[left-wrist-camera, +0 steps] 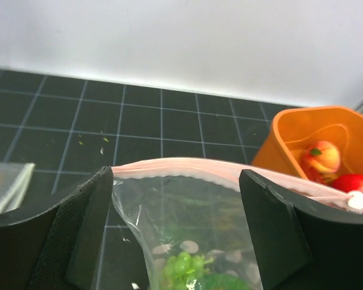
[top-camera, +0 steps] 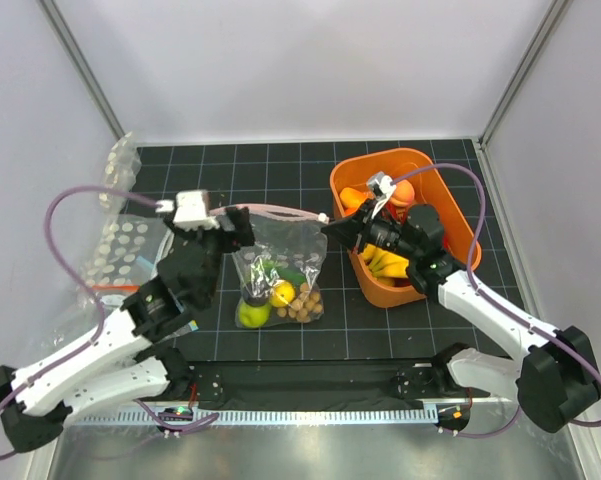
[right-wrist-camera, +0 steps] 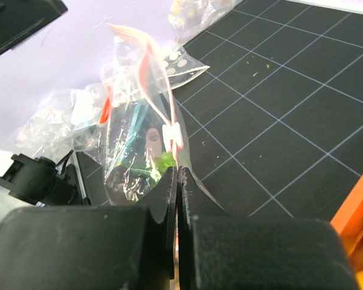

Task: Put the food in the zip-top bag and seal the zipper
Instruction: Zip the zipper food storage bag at the center of the board.

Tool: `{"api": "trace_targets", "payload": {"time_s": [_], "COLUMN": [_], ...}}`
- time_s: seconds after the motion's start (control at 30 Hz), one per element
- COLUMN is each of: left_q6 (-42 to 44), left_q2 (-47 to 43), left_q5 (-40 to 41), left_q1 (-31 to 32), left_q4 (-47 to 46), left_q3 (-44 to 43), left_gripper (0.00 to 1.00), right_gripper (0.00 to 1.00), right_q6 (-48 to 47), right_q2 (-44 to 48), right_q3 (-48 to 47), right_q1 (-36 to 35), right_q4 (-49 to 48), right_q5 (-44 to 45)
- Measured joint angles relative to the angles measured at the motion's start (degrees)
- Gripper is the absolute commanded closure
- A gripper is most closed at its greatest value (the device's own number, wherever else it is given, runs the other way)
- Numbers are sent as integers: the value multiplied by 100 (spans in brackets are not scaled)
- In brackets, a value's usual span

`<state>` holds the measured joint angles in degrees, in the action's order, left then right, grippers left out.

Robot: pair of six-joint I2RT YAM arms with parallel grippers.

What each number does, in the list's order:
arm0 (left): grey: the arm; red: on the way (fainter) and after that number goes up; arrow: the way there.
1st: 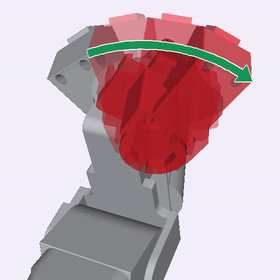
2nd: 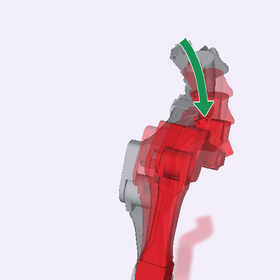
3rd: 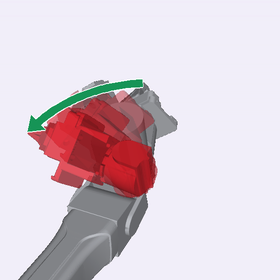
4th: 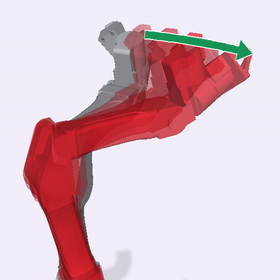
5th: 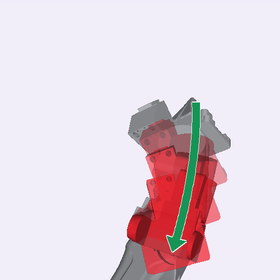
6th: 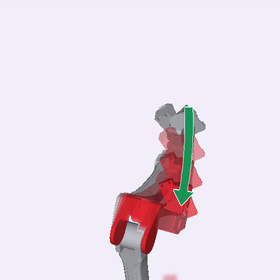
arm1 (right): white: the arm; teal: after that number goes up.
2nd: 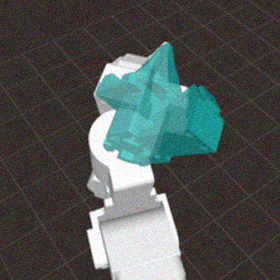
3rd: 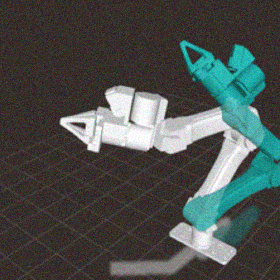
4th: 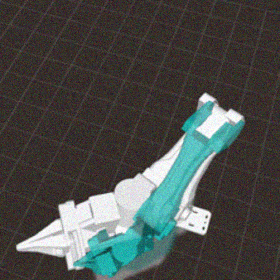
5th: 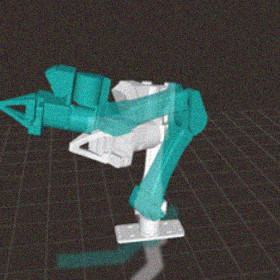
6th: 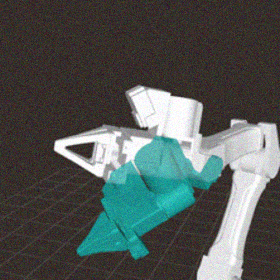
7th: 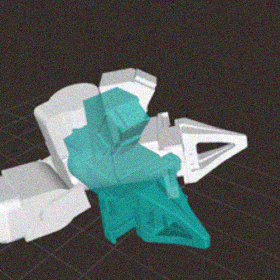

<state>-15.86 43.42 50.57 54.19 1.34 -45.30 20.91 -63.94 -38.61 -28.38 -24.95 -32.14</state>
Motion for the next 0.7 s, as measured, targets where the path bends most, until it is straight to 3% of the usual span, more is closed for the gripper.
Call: {"api": "trace_targets", "payload": {"time_s": [0.17, 0.3, 0.5, 0.6, 0.7], "left_q6": [599, 1285, 2503, 2839, 3117], "left_q2": [1602, 2310, 2533, 2704, 2800], "left_q5": [-149, -1073, -3331, -4572, -5674], "left_q1": [-15, -17, -179, -509, -811], "left_q4": [601, 817, 938, 1189, 1355], "left_q3": [-1491, -1967, -2098, -2555, -2927], "left_gripper": [6, 5, 29, 30, 25], "right_gripper": [99, 99, 99, 99, 99], "right_q6": [20, 50, 72, 72, 70], "right_q2": [48, -15, -116, -114, -105], "right_q3": [-201, -310, -352, -352, -352], "right_q1": [-2, -2, -2, -2, -2], "right_q4": [448, 693, 828, 861, 896], "right_q5": [164, 219, 214, 192, 133]}}
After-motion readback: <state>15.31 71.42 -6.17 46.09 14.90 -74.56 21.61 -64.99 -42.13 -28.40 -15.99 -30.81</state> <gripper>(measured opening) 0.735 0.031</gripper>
